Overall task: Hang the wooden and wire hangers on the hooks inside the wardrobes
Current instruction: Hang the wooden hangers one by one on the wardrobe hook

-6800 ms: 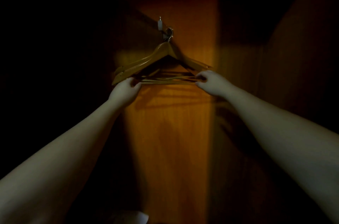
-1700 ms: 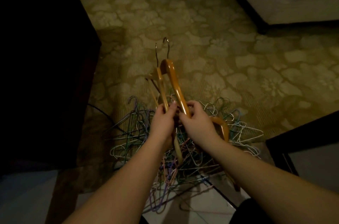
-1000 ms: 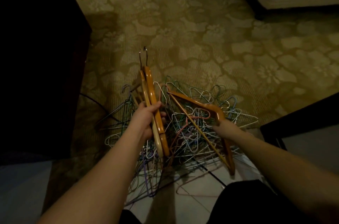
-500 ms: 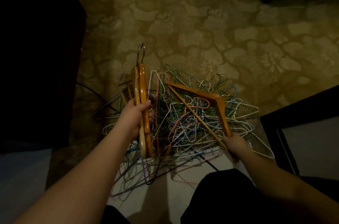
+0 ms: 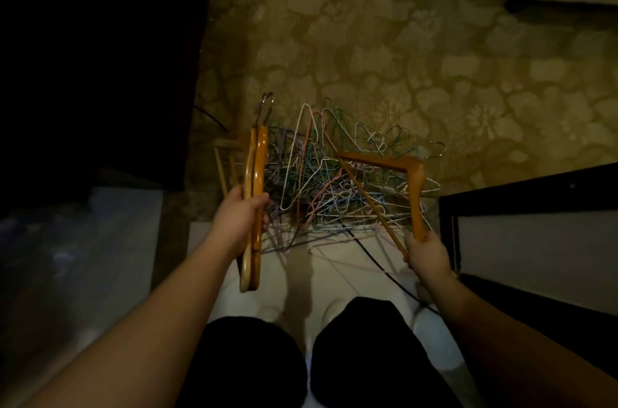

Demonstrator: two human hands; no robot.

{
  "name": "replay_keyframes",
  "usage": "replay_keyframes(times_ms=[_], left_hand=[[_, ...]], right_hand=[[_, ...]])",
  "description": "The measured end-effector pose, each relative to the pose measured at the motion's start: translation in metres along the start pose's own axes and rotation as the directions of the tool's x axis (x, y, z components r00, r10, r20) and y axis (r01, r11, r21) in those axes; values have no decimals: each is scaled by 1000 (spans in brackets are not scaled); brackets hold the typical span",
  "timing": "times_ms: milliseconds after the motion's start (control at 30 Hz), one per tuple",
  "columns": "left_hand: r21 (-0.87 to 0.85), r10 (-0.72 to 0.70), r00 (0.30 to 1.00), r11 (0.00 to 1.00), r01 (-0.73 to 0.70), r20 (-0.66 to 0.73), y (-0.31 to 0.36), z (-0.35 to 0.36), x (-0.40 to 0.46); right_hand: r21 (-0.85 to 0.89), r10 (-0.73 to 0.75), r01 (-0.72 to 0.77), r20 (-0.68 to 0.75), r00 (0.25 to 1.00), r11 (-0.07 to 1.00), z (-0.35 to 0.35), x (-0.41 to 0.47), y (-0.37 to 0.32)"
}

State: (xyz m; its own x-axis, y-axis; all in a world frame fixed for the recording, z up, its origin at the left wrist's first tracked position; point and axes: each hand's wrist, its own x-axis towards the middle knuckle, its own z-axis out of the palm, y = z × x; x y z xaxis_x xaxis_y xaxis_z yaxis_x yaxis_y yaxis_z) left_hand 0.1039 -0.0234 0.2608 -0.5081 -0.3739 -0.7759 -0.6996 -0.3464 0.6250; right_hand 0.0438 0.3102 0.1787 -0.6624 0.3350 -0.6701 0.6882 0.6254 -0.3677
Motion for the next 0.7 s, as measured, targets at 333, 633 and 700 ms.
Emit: replay_keyframes(times_ms=[333,633,700], left_hand=[[-104,-151,987,984,145,-48,35,-76,-160],[-216,-181,977,964,153,-116,17,-132,-262],[-247,-194,972,956,157,-133,0,-139,-283]], right_hand=[[-290,-110,153,157,981,945,-77,-173,-42],[-579,-255,439,374,892,687,-108,-253,-80],[-610,-285,492,409,867,621,-109,-264,-83]])
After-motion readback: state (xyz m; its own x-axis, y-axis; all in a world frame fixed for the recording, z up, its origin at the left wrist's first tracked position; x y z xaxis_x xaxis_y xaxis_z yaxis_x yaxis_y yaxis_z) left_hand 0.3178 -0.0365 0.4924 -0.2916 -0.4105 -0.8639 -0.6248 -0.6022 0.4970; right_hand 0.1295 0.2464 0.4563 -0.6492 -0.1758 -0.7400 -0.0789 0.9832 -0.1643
